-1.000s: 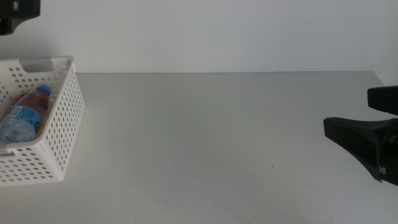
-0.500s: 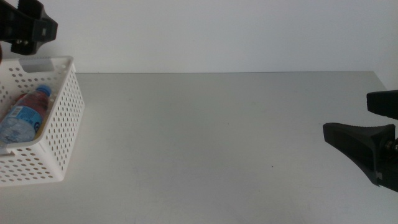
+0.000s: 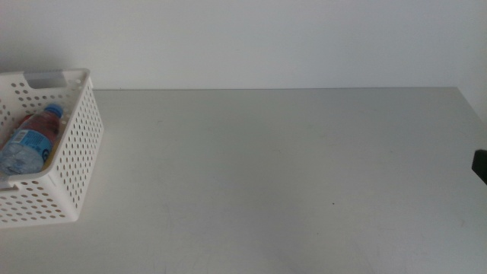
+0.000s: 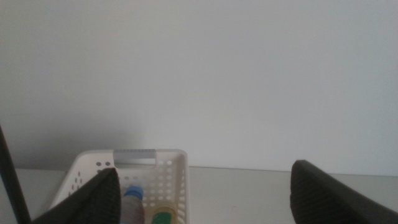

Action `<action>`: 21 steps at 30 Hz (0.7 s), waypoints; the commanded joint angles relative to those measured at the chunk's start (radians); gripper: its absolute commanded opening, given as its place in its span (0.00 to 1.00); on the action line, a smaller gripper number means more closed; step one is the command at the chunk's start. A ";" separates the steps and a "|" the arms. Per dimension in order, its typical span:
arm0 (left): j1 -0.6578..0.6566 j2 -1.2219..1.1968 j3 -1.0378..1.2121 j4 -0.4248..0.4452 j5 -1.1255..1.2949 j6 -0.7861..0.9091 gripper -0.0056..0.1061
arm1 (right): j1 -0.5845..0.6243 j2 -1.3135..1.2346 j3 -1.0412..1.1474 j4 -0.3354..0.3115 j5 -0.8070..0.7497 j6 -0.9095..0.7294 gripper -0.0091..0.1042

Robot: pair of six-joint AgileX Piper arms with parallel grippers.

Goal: Use arms to grab the bottles and put them into the dustbin to the left of the table.

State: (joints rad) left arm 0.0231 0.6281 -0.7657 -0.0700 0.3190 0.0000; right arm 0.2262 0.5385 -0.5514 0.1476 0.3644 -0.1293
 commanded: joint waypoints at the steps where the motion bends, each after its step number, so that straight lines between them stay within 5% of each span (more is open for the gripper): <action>1: 0.014 -0.083 0.073 -0.105 -0.138 -0.015 0.89 | -0.035 -0.068 0.030 -0.032 -0.089 -0.012 0.83; 14: -0.025 -0.471 0.541 -0.122 -0.153 -0.015 0.89 | -0.110 -0.556 0.417 -0.101 -0.121 -0.012 0.83; 21: -0.025 -0.608 0.716 -0.120 -0.185 -0.015 0.89 | -0.158 -0.573 0.536 -0.098 -0.169 -0.012 0.83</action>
State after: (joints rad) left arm 0.0060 0.0307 -0.0467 -0.1810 0.2235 0.0000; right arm 0.0845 -0.0123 -0.0013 0.0609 0.2934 -0.1293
